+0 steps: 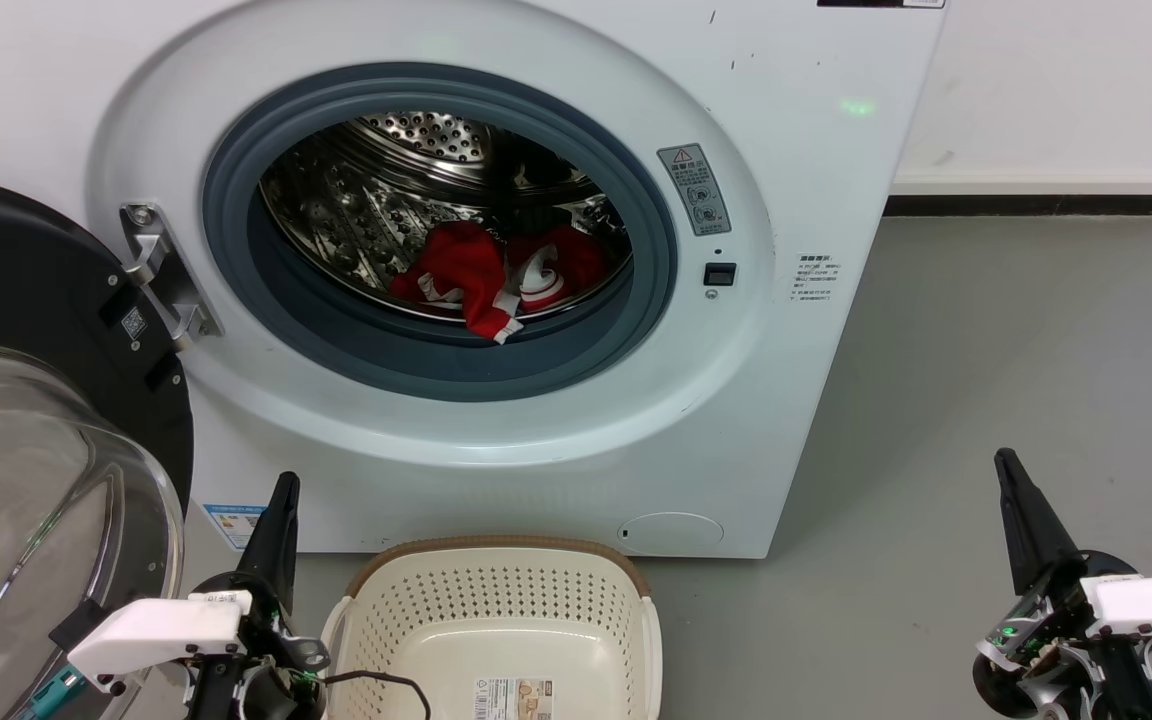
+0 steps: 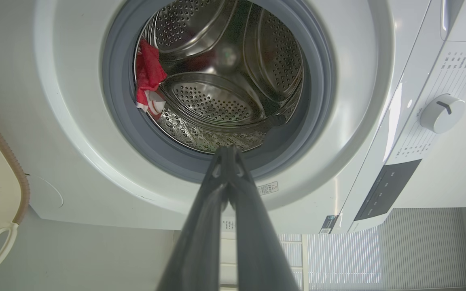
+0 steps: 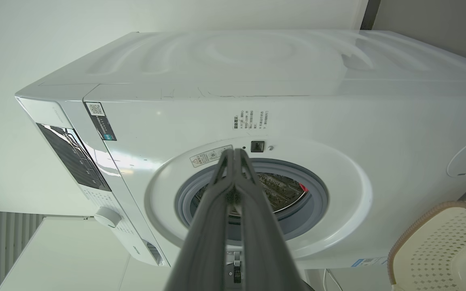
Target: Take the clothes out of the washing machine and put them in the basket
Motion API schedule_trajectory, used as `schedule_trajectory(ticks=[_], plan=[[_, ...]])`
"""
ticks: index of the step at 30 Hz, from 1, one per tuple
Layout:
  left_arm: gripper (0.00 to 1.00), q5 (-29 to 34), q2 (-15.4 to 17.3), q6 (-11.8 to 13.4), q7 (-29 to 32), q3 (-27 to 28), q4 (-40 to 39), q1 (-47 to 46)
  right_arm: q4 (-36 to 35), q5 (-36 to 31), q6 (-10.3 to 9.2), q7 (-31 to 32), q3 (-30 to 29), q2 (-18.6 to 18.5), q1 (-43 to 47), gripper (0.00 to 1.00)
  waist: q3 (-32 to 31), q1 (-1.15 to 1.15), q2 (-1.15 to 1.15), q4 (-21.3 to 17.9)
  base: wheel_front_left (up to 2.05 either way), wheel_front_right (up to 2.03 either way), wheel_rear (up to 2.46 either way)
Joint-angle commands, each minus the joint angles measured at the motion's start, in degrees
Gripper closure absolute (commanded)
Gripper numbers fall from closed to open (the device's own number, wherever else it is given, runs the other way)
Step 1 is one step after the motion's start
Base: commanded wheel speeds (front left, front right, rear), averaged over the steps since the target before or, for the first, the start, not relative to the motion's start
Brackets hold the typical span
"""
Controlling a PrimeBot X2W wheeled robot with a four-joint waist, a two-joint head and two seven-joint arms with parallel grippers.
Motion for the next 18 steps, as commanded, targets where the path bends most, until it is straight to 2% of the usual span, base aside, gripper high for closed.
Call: schedule_trajectory(ticks=[1,18], plan=[[1.0,-0.11,-0.09,-0.1,0.09,0.13,-0.03,-0.34,0.06,-0.27,-0.02,0.02,0.04,0.19,-0.76,1.0,0.0,0.0,0.0,0.0,0.0,0.0,0.0],[1.0,-0.11,-0.09,-0.1,0.09,0.13,-0.03,-0.34,0.06,-0.27,-0.02,0.02,0.04,0.19,-0.76,1.0,0.0,0.0,0.0,0.0,0.0,0.0,0.0]])
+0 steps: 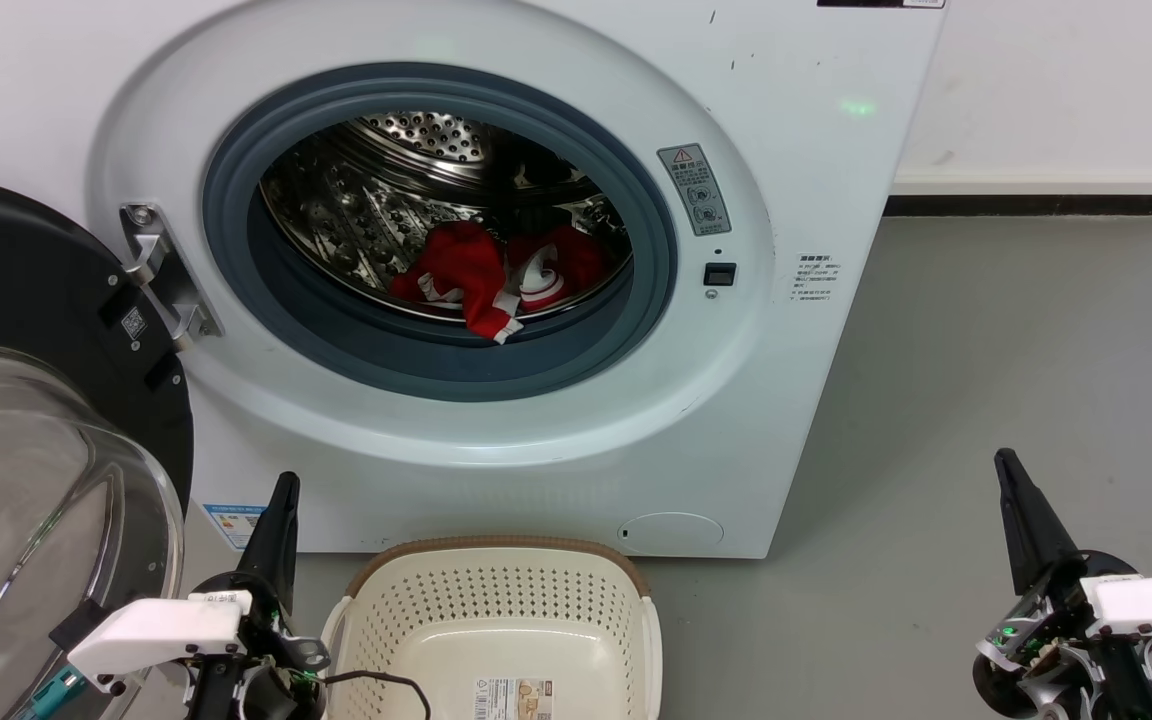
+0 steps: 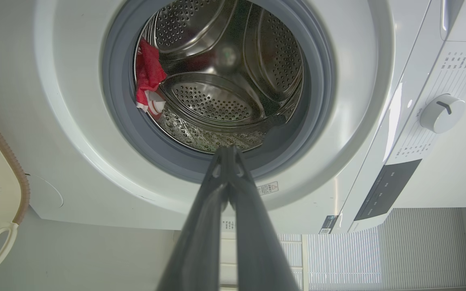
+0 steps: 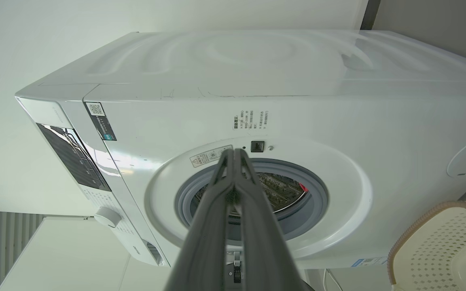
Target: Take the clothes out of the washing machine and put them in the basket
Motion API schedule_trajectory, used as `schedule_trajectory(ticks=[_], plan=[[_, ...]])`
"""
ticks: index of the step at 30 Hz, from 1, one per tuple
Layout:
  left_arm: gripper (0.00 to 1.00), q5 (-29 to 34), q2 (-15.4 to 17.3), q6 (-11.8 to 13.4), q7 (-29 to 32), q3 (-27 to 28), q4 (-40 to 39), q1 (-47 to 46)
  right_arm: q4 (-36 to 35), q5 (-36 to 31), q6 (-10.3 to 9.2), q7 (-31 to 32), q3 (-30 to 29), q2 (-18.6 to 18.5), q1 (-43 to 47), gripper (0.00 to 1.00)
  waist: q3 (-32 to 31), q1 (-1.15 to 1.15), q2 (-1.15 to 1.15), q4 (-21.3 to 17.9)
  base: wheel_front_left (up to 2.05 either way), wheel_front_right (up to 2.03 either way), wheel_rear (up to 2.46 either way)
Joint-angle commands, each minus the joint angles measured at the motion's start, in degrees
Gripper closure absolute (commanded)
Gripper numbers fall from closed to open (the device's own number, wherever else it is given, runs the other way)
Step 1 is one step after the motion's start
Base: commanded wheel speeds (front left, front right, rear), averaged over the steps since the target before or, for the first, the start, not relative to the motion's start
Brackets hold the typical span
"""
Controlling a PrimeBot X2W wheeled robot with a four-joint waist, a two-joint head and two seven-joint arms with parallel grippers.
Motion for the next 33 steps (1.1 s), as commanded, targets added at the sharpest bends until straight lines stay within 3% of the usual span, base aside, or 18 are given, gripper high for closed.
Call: schedule_trajectory(ticks=[1,9,10,22,33], plan=[[1.0,-0.11,-0.09,-0.1,0.09,0.13,-0.03,-0.34,0.06,-0.27,-0.02,0.02,0.04,0.19,-0.76,1.0,0.0,0.0,0.0,0.0,0.0,0.0,0.0],[1.0,-0.12,-0.09,-0.1,0.09,0.13,-0.03,-0.34,0.06,-0.27,-0.02,0.02,0.04,0.19,-0.76,1.0,0.0,0.0,0.0,0.0,0.0,0.0,0.0],[0.0,0.02,-0.01,0.0,-0.02,-0.04,0.17,0.08,0.11,0.02,0.01,-0.01,0.0,0.0,0.1,0.0,0.0,0.0,0.0,0.0,0.0,0.0,0.0],[0.0,2.65,0.07,0.01,-3.06,-2.92,-0.75,-0.69,-2.08,-2.95,0.0,-3.05,1.04,0.02,1.38,0.0,0.21,0.0,0.0,0.17,0.0,0.0,0.0],[0.0,13.39,0.04,0.01,-5.9,-3.51,-3.39,-1.79,-5.5,-16.82,0.0,-5.87,0.73,0.03,1.99,0.0,0.45,0.0,0.0,0.88,0.0,0.0,0.0]])
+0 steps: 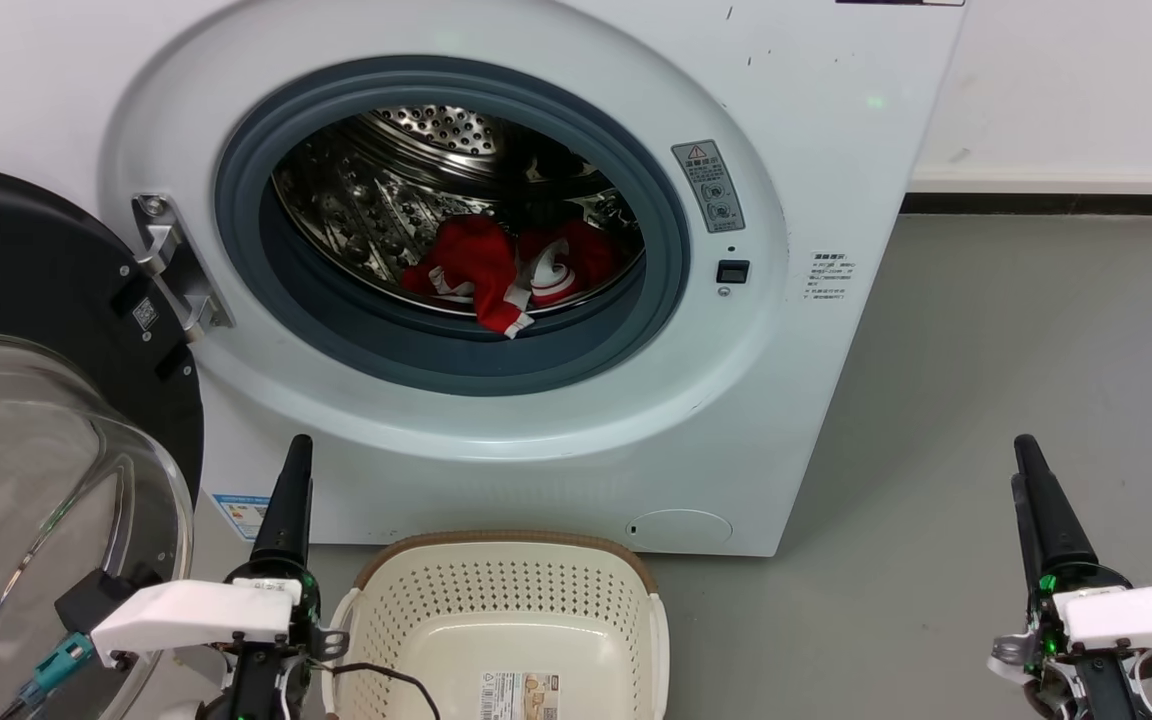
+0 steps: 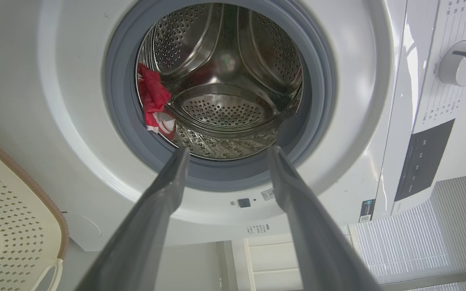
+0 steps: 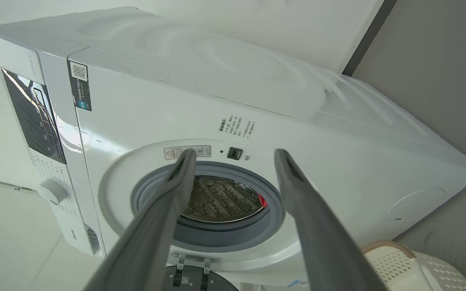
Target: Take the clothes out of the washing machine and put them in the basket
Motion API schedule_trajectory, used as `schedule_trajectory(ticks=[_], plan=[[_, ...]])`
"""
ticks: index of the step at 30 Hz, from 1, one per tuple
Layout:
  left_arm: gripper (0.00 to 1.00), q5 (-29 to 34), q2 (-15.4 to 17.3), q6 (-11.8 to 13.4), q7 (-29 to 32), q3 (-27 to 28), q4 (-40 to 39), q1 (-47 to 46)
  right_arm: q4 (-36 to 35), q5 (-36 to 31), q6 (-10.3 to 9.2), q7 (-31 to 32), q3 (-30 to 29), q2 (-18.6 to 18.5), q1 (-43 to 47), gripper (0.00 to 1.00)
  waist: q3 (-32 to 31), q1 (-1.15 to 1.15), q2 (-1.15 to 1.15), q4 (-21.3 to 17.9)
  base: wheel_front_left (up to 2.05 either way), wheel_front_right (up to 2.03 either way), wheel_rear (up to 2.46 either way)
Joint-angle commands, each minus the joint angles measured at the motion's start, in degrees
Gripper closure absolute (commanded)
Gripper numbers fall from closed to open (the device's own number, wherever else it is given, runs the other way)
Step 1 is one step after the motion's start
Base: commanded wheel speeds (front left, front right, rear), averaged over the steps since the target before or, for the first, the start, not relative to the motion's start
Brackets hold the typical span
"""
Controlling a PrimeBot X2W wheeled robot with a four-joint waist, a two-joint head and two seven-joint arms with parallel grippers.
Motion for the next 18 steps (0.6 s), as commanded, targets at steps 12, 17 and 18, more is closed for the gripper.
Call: schedule_trajectory(ticks=[12,17,18], plan=[[0.0,18.49,0.3,-0.01,-3.53,-2.5,-2.49,-2.68,-5.37,-21.71,0.01,-3.52,0.55,-0.11,0.93,0.0,-0.11,0.0,0.0,0.65,0.0,0.0,0.0],[0.0,24.23,0.66,-0.01,-4.54,-3.59,-2.06,-3.11,-5.86,-28.83,0.01,-4.52,0.66,-0.12,1.59,0.0,-0.14,0.0,0.0,0.8,0.0,0.0,0.0],[0.0,25.36,0.76,-0.01,-4.74,-3.84,-1.92,-3.18,-5.9,-30.25,0.01,-4.72,0.64,-0.12,1.68,0.0,-0.15,0.0,0.0,0.83,0.0,0.0,0.0]])
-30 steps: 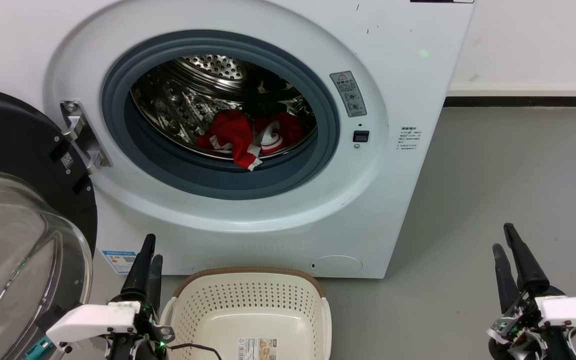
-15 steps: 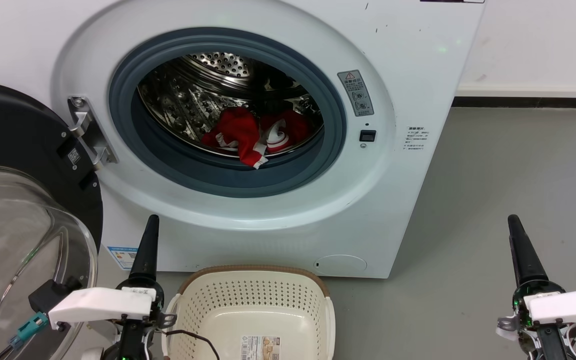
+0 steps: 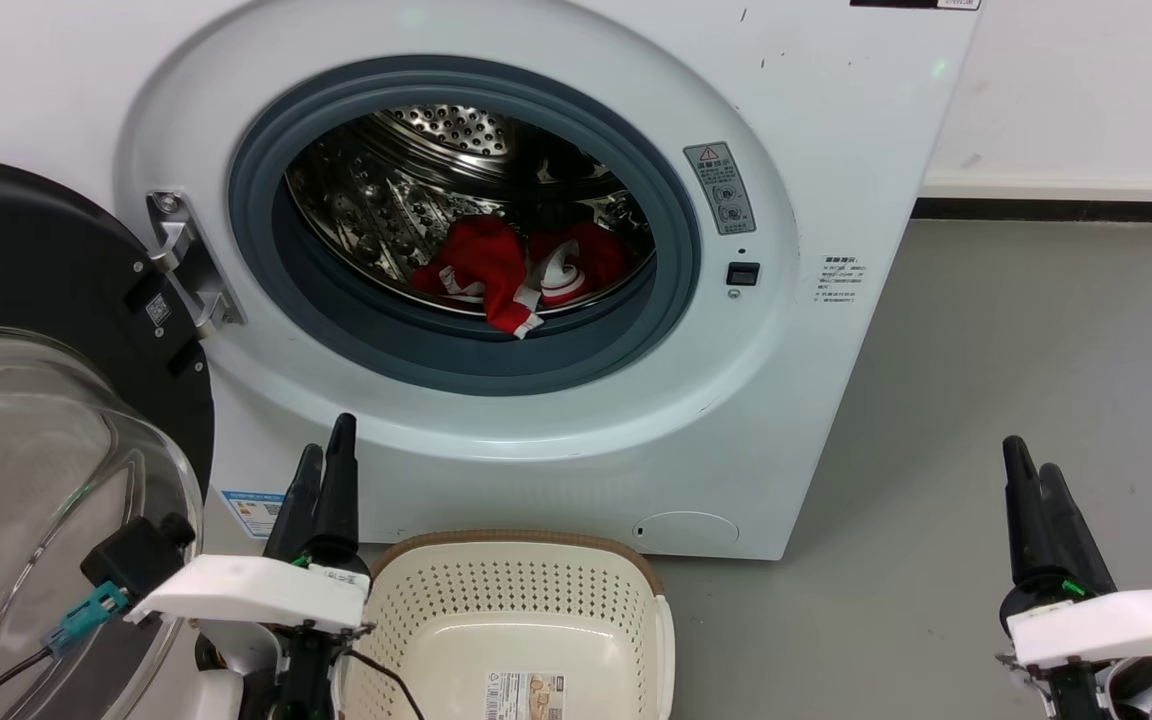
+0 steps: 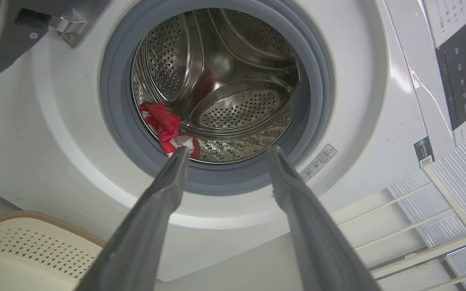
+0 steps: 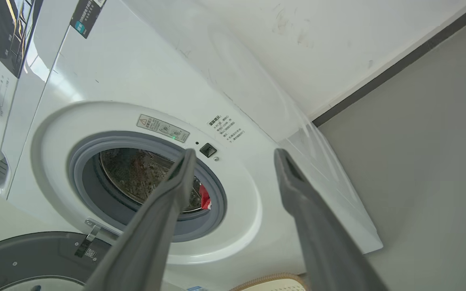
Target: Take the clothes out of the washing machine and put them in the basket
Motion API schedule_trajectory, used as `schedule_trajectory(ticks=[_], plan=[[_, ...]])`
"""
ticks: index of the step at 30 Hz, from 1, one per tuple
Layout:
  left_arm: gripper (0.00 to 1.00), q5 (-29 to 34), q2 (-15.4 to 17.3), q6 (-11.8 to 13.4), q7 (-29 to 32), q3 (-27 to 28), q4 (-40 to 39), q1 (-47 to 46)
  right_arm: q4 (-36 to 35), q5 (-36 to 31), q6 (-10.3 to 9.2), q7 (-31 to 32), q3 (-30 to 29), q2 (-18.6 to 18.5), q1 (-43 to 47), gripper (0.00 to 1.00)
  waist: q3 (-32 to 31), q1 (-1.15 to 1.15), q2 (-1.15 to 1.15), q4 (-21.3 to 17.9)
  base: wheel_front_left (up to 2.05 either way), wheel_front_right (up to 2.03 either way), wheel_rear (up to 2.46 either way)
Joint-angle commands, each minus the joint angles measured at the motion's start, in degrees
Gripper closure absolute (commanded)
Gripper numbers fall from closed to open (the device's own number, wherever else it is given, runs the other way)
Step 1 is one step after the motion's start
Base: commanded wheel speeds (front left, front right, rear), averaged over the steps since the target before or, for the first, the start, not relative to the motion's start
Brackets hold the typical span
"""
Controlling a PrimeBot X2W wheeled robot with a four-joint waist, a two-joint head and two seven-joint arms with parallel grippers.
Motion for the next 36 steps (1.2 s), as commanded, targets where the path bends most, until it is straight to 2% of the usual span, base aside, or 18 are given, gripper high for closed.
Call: schedule_trajectory(ticks=[1,16,36], plan=[[0.0,2.52,0.55,-0.01,-0.62,-0.58,-0.5,-1.89,-1.13,-3.09,0.01,-0.64,-0.05,-0.16,-0.02,0.0,-0.02,0.0,0.0,0.04,0.0,0.0,0.0],[0.0,16.88,1.22,-0.01,-3.33,-3.15,1.74,-2.38,-1.79,-18.33,0.01,-3.26,-0.08,-0.15,1.23,0.0,-0.34,0.0,0.0,0.13,0.0,0.0,0.0],[0.0,31.01,1.21,0.23,-6.44,-4.9,3.52,-2.63,-1.3,-32.11,0.01,-5.36,1.35,-0.14,1.81,0.0,-0.35,0.0,0.0,0.67,0.0,0.0,0.0]])
